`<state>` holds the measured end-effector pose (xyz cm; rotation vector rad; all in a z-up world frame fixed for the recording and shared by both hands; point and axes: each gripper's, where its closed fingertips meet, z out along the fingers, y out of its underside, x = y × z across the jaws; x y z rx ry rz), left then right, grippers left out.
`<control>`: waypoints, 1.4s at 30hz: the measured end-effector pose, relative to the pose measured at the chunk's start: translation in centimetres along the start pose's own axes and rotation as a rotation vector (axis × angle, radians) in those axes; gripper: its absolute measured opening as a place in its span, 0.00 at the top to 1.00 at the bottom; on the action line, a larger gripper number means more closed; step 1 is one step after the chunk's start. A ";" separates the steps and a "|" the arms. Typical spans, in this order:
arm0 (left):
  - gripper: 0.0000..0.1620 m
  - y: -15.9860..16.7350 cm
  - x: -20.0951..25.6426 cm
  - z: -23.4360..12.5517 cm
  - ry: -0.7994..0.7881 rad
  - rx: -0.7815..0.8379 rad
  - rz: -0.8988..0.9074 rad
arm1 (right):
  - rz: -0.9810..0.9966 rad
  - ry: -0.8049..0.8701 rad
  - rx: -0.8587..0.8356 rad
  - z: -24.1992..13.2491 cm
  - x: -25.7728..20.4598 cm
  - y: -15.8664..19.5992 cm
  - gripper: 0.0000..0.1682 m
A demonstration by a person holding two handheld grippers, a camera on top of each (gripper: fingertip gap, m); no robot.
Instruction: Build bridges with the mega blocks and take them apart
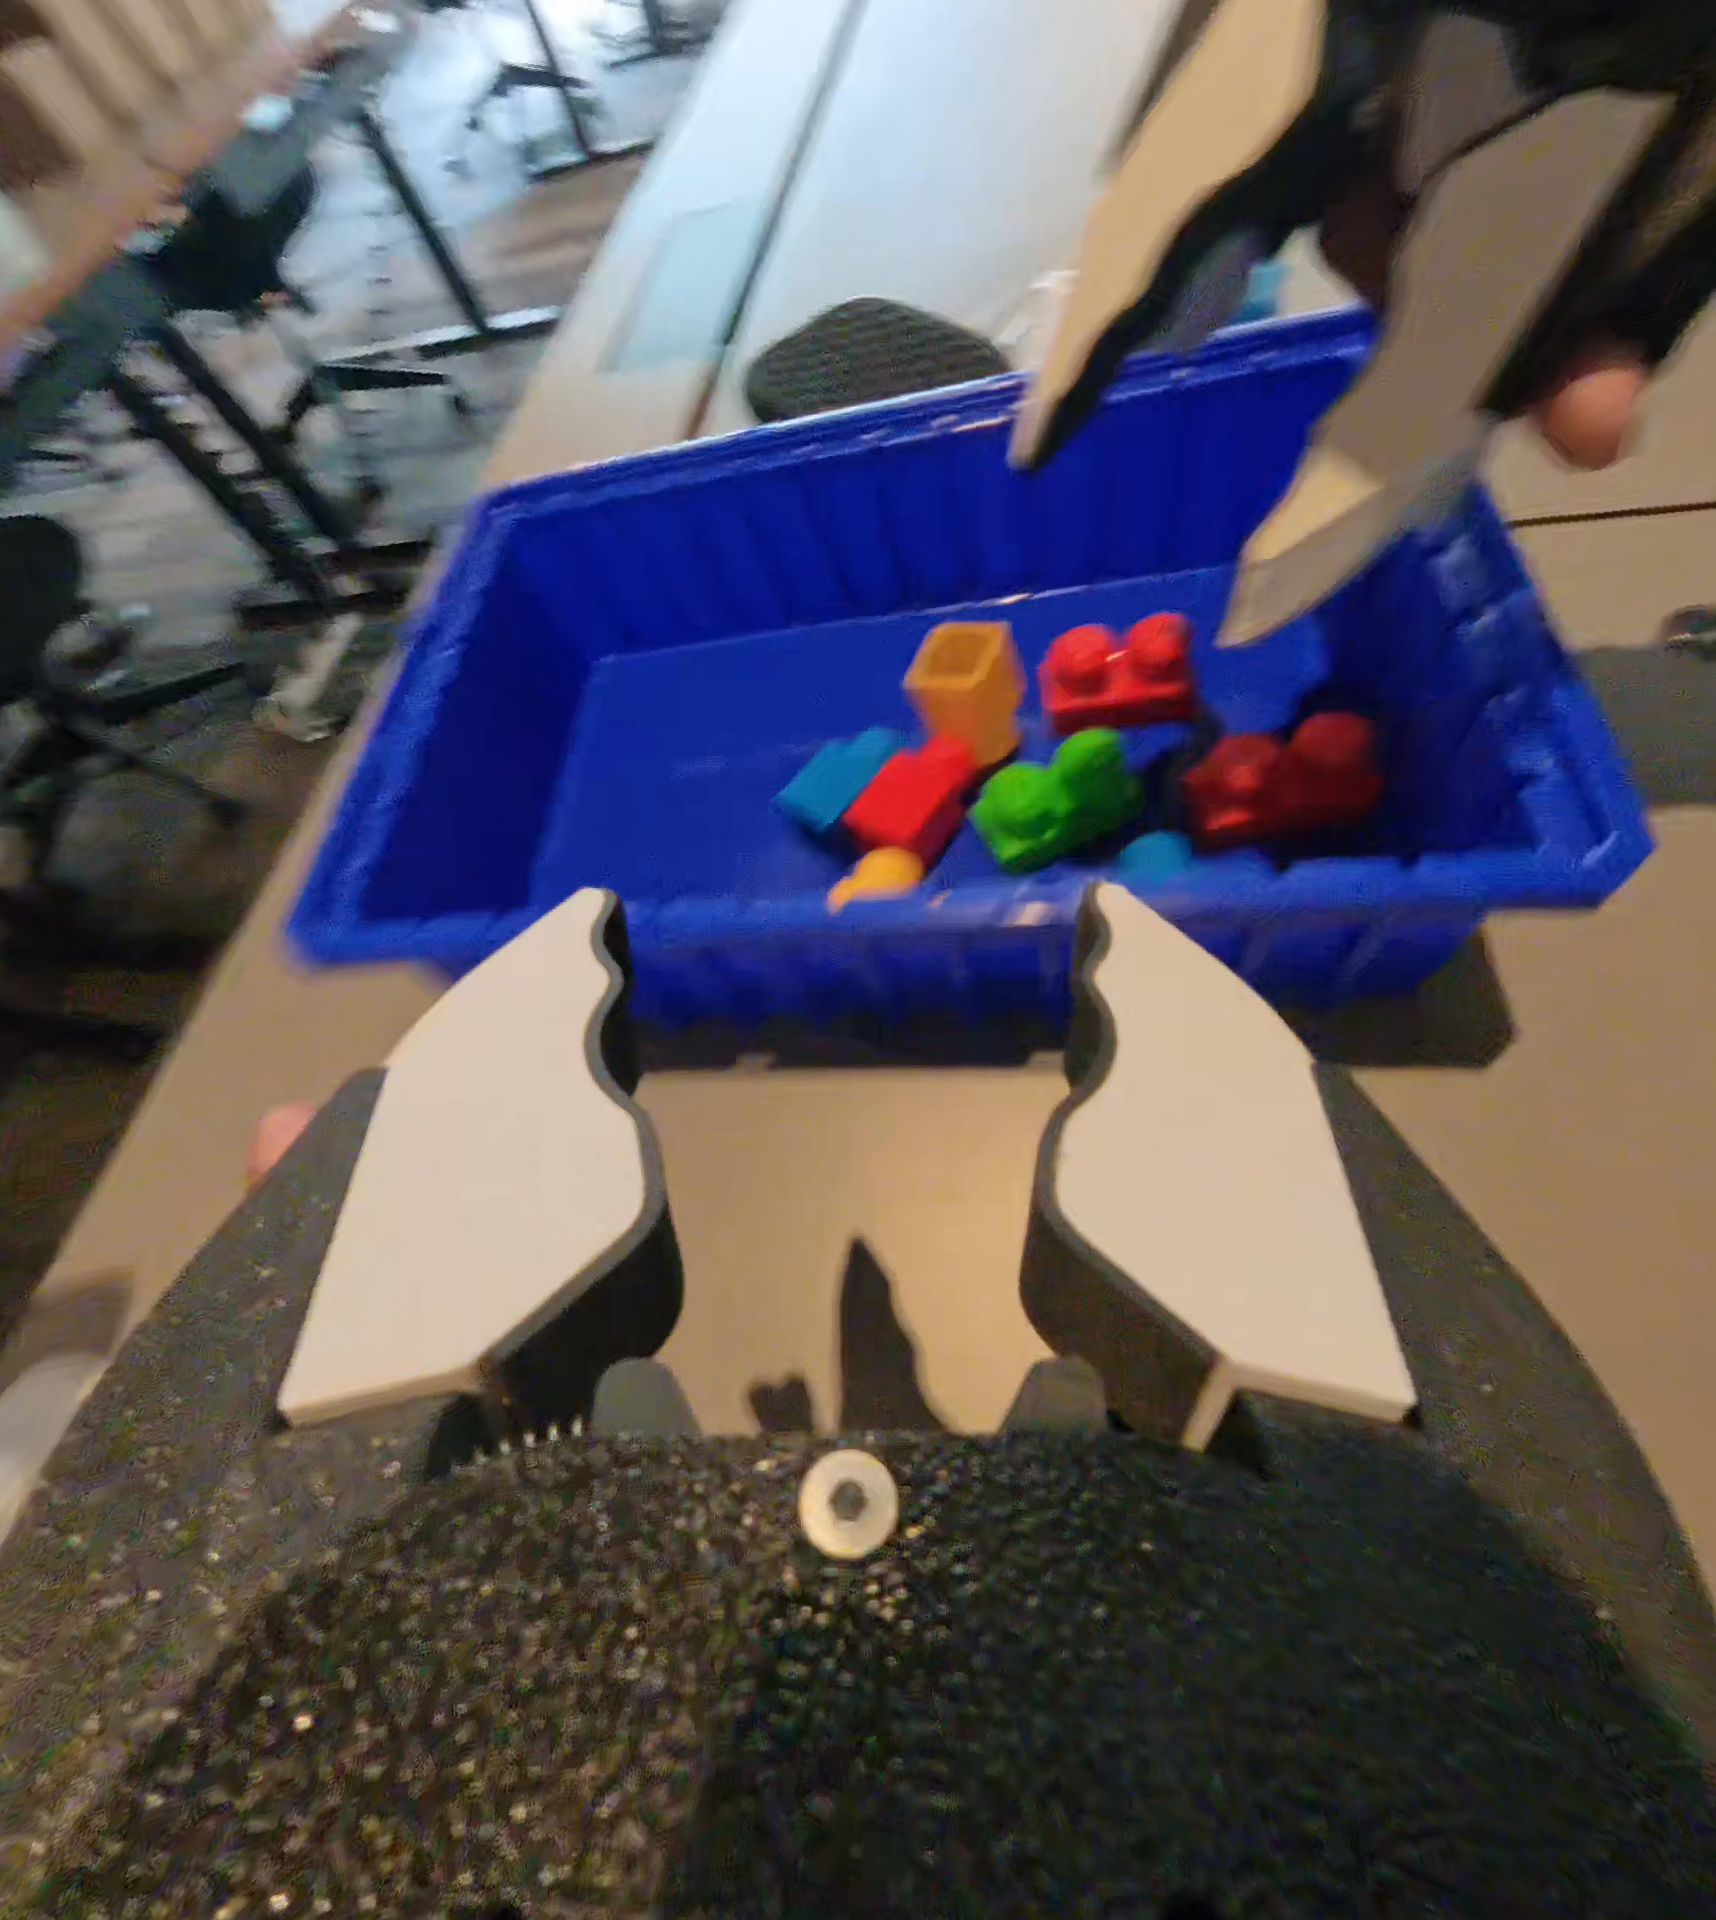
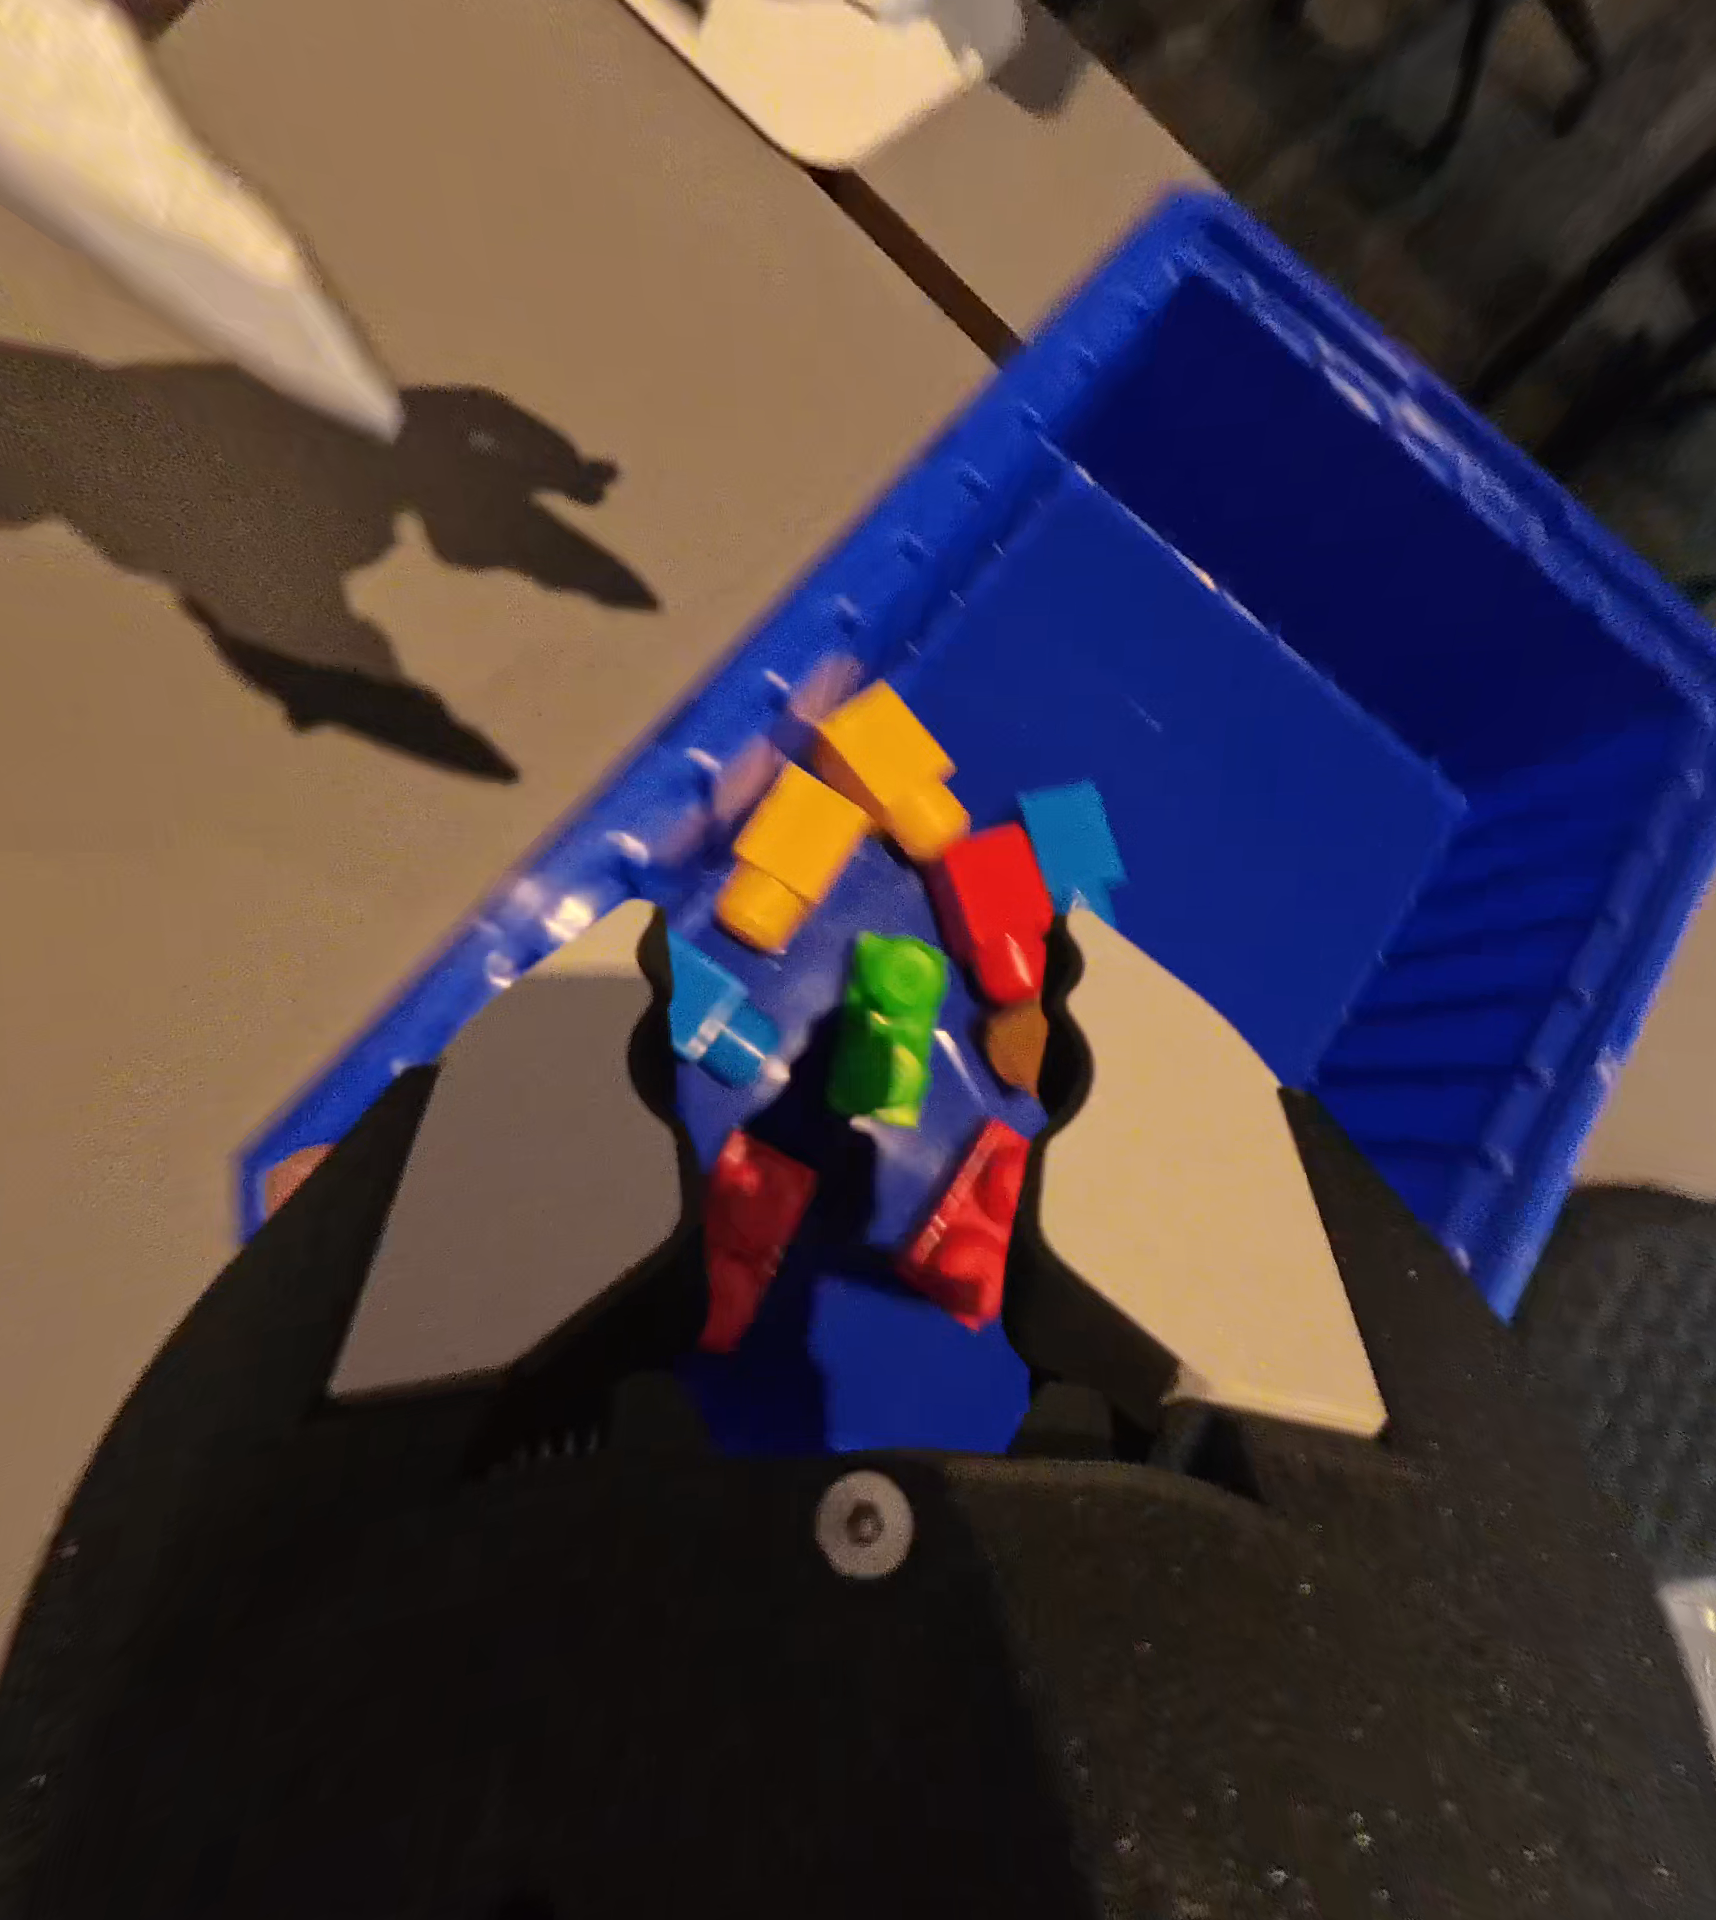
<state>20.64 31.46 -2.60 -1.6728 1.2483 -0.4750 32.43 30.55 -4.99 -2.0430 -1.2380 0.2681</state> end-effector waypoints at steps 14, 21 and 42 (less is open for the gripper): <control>0.51 31.3 -19.0 -47.1 -0.729 -0.439 -0.392 | -0.391 -0.379 0.067 6.8 -23.9 -11.5 0.63; 0.41 43.9 -23.5 -46.0 -0.508 -0.735 -0.511 | -0.362 -0.402 -0.040 11.1 -25.9 -12.0 0.63; 0.43 30.2 -23.5 -44.4 -0.689 -0.538 0.058 | -0.200 -0.403 0.122 8.4 -22.7 -13.6 0.62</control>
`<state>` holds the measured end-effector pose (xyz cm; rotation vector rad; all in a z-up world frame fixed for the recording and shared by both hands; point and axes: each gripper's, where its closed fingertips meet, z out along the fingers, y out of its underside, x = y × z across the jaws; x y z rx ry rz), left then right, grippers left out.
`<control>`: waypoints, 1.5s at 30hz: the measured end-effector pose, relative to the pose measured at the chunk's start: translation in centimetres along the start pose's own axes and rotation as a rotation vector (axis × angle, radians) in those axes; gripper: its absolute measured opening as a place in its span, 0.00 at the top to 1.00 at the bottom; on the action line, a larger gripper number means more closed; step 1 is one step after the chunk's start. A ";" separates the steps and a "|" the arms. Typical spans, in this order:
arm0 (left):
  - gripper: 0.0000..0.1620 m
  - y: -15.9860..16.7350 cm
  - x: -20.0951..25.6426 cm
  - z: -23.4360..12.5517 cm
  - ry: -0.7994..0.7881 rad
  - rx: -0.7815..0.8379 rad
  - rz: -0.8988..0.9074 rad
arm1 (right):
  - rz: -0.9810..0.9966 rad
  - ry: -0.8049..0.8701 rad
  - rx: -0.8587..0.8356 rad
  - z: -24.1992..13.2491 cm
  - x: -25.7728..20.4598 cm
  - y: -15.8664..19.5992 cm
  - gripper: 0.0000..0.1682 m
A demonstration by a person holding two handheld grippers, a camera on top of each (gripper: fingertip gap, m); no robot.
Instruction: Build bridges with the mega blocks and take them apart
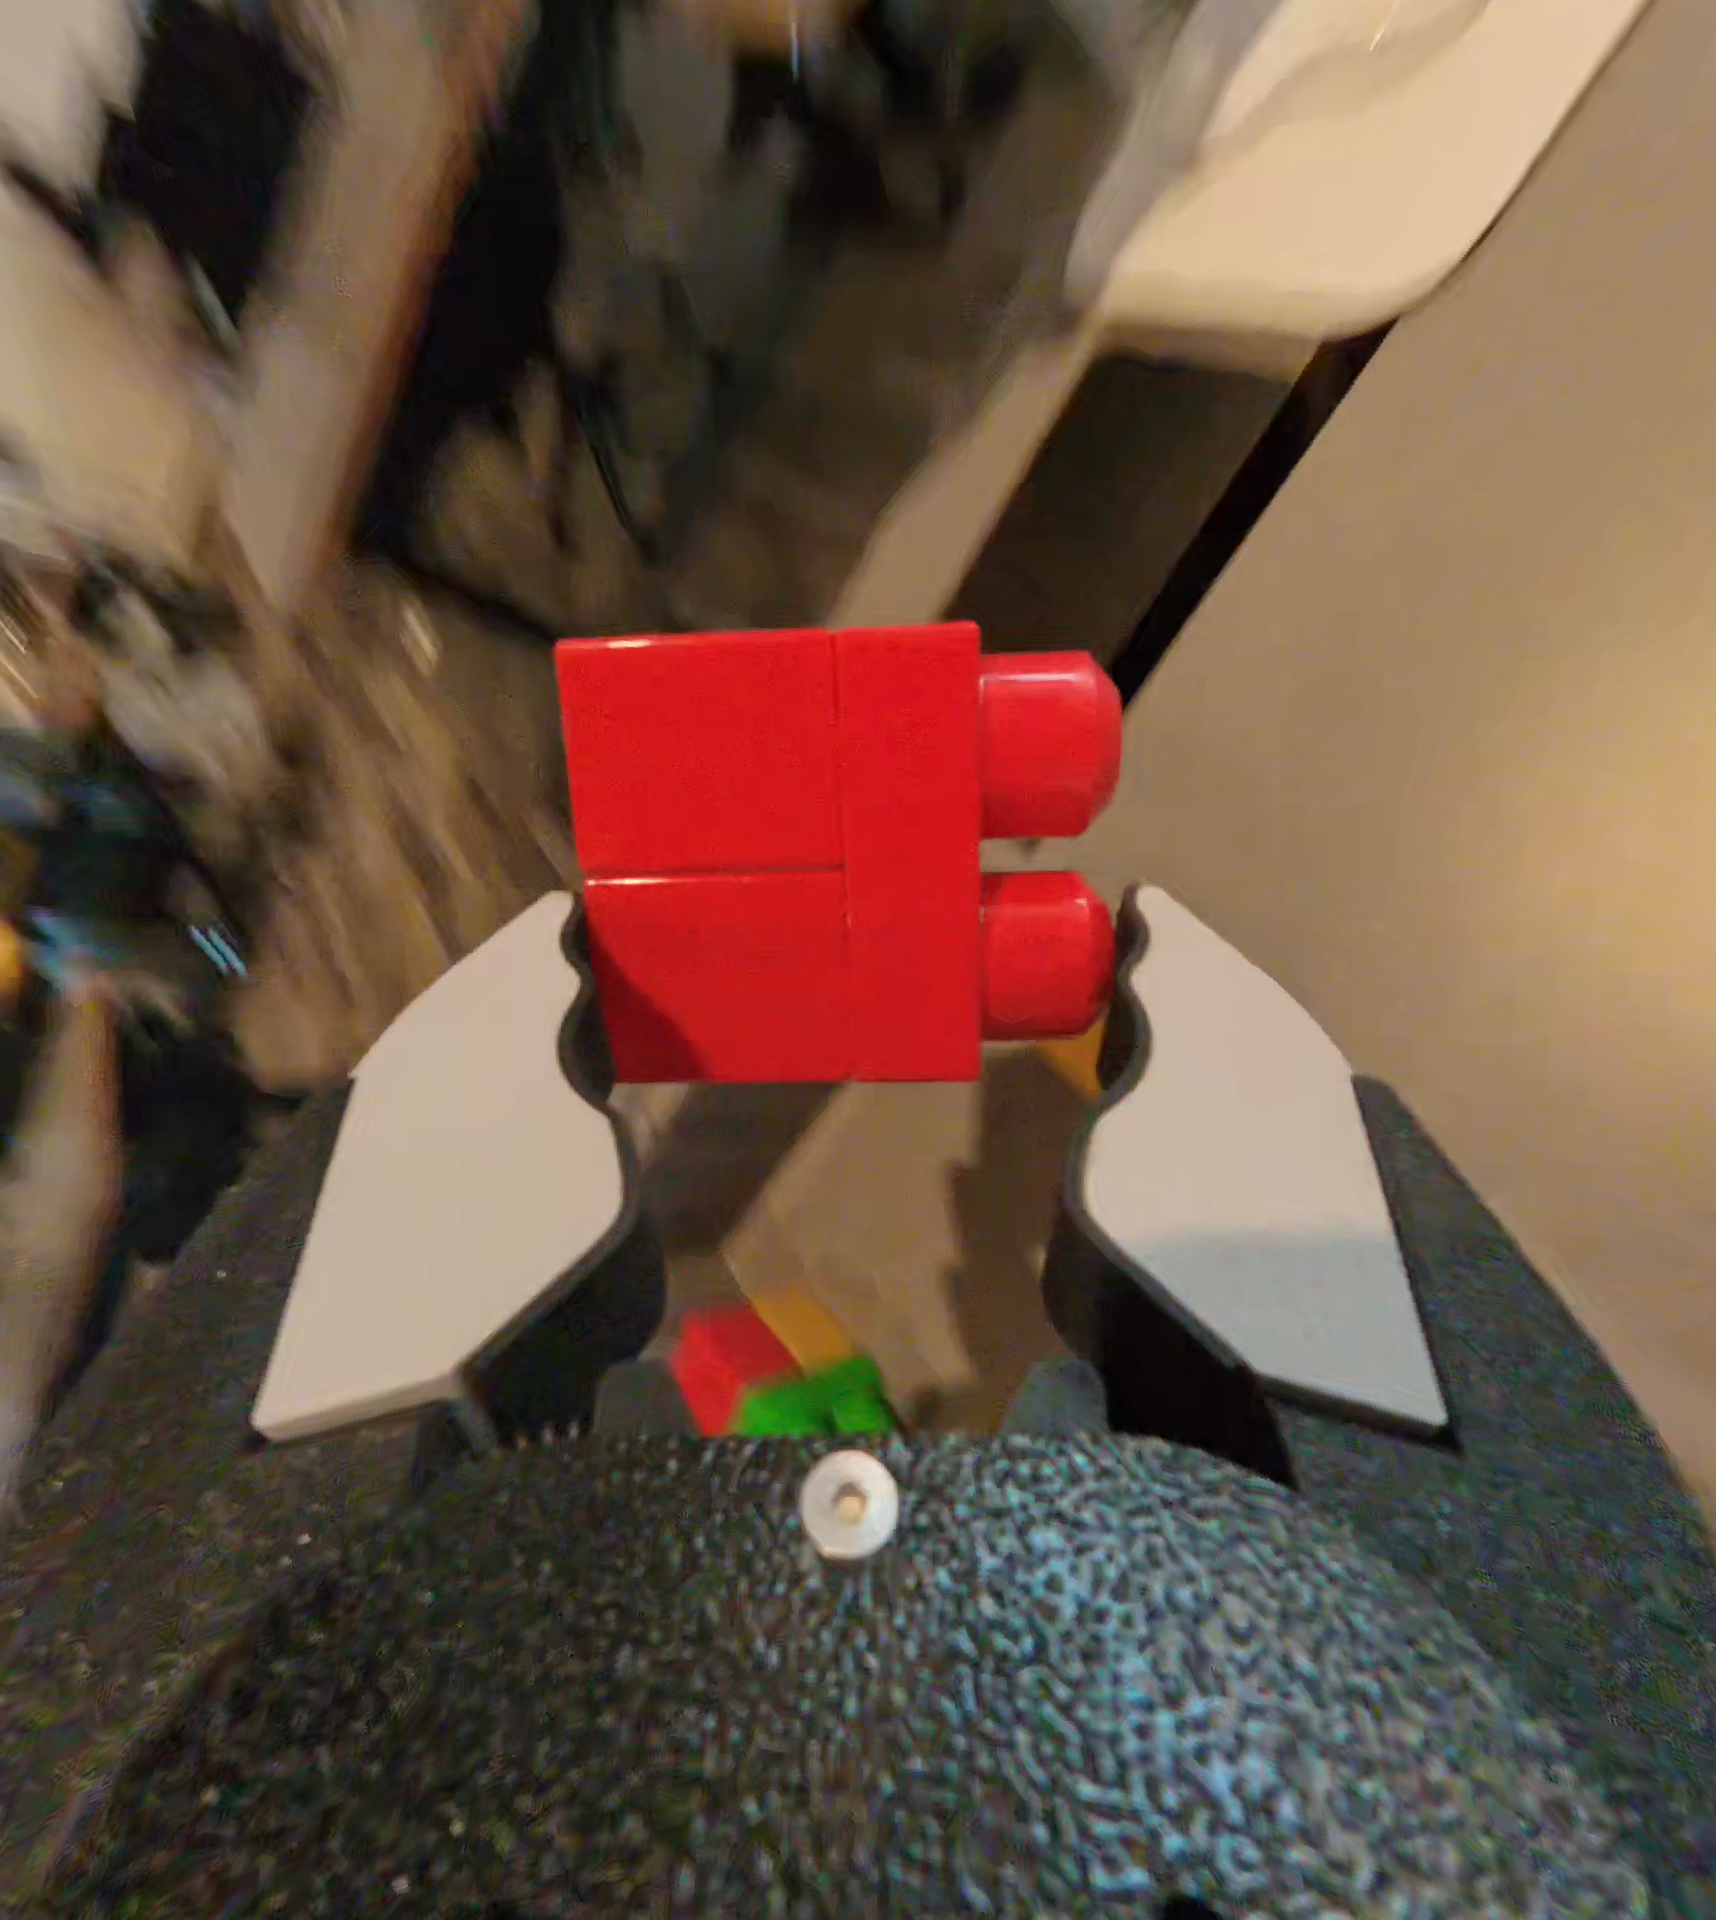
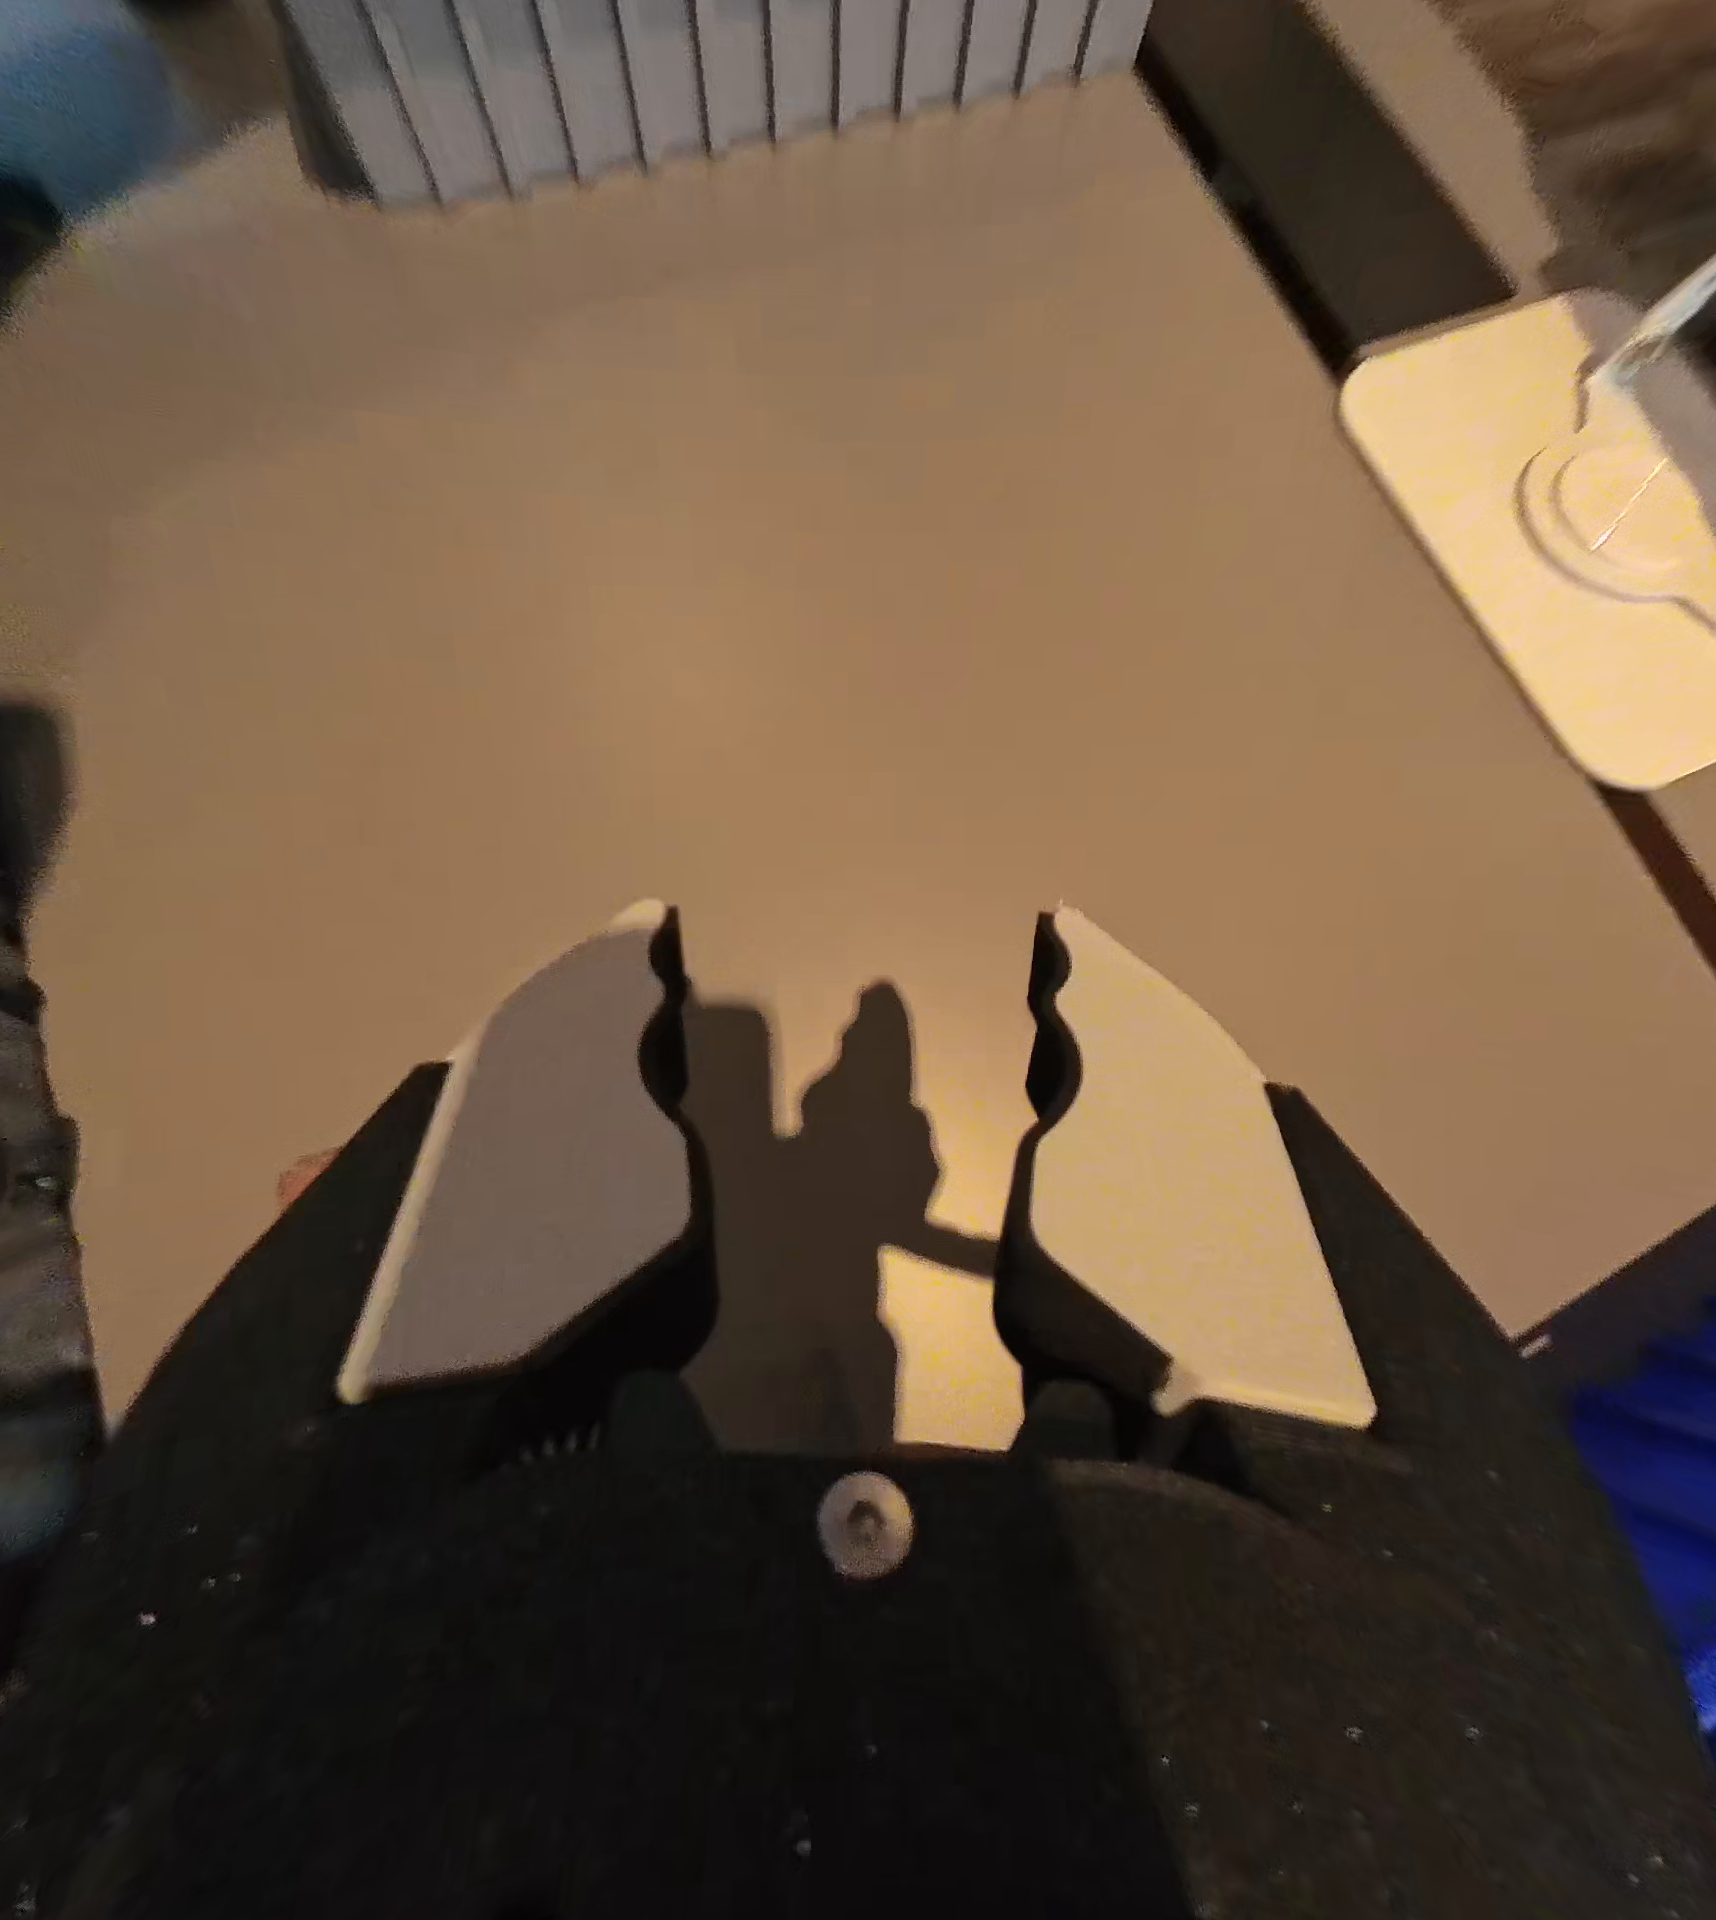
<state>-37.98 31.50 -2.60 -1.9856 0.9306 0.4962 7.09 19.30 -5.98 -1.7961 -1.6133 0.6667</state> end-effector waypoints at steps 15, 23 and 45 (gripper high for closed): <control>0.43 -45.0 33.1 -7.3 -0.297 0.895 0.834 | 0.190 0.164 0.414 -14.6 7.5 -2.6 0.47; 0.43 -52.3 40.8 -5.4 -0.195 0.992 0.828 | 0.242 0.235 0.449 -20.1 10.5 4.7 0.76; 0.69 -56.3 46.7 -2.3 0.997 0.932 -0.061 | 0.331 0.067 0.816 -24.3 14.4 9.6 0.76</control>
